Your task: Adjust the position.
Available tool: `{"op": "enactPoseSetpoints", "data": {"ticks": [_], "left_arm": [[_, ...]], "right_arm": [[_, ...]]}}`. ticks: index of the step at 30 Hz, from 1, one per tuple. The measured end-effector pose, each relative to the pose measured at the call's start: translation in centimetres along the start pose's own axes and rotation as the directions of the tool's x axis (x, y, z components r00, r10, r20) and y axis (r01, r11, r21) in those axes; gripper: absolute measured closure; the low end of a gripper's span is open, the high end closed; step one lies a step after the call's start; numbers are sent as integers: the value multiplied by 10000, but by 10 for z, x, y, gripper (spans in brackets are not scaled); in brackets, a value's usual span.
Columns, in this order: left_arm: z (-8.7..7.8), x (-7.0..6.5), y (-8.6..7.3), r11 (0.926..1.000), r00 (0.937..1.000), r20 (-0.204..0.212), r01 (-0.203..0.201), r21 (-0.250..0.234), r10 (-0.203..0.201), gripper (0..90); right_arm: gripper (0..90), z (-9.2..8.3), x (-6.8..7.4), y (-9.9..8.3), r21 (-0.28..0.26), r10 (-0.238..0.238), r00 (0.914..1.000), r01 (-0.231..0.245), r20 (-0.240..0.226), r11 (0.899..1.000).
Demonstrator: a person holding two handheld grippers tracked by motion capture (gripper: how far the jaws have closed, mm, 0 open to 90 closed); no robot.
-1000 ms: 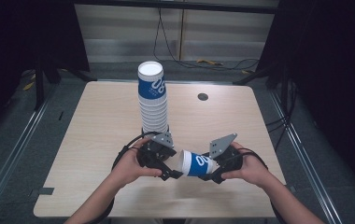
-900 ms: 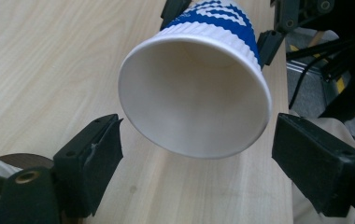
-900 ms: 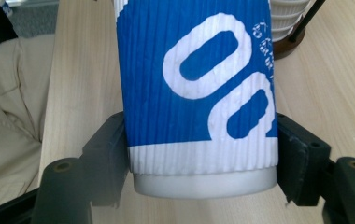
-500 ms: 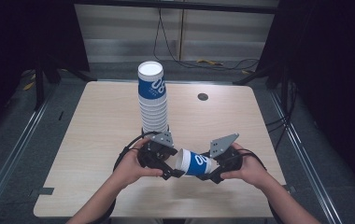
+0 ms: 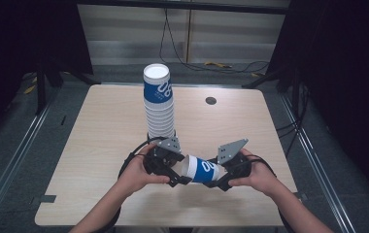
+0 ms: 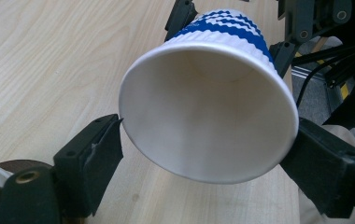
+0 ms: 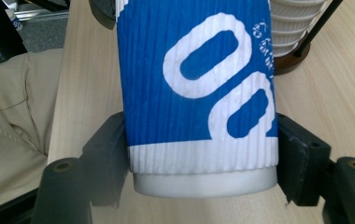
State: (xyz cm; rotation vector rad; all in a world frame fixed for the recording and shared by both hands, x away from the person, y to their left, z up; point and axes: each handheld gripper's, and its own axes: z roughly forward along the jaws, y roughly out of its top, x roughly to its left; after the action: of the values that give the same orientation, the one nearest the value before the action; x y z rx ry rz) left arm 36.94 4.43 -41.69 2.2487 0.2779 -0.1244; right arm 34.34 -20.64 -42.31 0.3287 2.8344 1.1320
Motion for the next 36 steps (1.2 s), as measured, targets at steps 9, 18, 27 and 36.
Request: {"op": "enactPoseSetpoints", "data": {"ticks": [9, 18, 27, 36], "left_arm": [[0, 0, 0, 10000, 10000, 35, 42, -88, -42, 152], [1, 0, 1, 9998, 10000, -5, -99, -143, 99, 149], [3, 0, 2, 9993, 10000, 89, 5, -366, -2, 133], [2, -1, 2, 9989, 10000, 76, -33, -462, 36, 150]], "right_arm": [[286, 0, 0, 0, -52, -53, 10000, 53, 46, 10000], [286, -1, 0, -1, -63, -85, 9999, 85, 62, 9999], [286, 0, 0, 2, -131, -139, 9999, 139, 33, 9998], [286, 1, 0, 1, -300, -106, 9999, 107, 28, 9995]]}}
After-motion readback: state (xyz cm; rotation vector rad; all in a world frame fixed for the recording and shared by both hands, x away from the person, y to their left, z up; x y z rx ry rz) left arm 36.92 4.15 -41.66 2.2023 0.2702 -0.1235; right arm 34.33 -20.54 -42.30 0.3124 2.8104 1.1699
